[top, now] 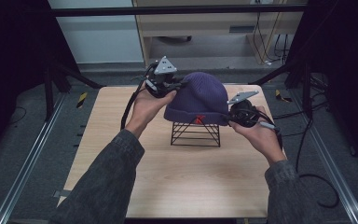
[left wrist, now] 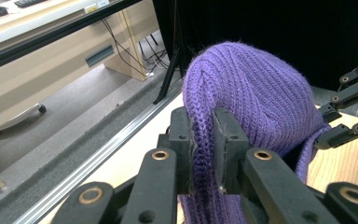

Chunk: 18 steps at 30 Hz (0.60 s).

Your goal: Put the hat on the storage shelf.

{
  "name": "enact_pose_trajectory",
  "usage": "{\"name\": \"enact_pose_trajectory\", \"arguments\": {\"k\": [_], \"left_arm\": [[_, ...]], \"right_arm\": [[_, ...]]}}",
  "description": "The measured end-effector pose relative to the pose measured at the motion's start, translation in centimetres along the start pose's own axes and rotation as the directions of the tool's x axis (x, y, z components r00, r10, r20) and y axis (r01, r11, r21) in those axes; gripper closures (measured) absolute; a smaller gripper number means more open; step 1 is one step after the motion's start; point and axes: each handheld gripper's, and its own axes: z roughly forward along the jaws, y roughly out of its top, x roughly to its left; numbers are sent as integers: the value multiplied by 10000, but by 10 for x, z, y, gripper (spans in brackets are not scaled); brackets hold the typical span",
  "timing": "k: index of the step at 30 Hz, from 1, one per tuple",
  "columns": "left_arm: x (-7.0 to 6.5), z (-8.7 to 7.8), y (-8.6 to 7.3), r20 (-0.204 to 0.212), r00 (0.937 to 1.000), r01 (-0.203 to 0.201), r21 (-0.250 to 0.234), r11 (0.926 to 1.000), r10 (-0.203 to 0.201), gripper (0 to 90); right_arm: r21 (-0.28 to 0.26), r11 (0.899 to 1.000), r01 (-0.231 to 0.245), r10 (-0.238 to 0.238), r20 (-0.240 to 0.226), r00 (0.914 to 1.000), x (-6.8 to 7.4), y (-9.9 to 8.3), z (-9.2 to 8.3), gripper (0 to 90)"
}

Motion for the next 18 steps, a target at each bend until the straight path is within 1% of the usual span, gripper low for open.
{"name": "enact_pose_trajectory", "arguments": {"k": [2,3,5,9,10,11,12,18], "left_arm": [[-1,1,-3,6,10000,11,29,10000,-11,791],[-1,1,-4,20,10000,24,8,10000,-24,791],[-1,1,-6,64,10000,2,4,10000,-2,791],[-1,2,-6,86,10000,49,-22,10000,-49,791],[-2,2,-6,98,10000,-11,-22,10000,11,791],[-2,2,-7,86,10000,-31,-3,10000,31,791],[-3,2,-7,100,9999,-28,34,10000,28,791],[-5,4,-8,119,9998,-171,142,9998,169,791]], "right_arm": [[68,10000,33,-33,27,10000,1,-2,2,725],[62,10000,-35,35,8,10000,2,-3,4,725],[137,9999,101,-102,59,9999,3,-4,6,723],[95,9999,91,-91,-10,10000,5,-5,9,723],[103,9999,103,-104,9,9999,5,-5,9,723],[108,9999,11,-11,-32,10000,5,-6,9,723],[46,10000,16,-16,-16,10000,5,-7,10,723],[63,10000,-19,20,-68,10000,5,-12,11,723]]}}
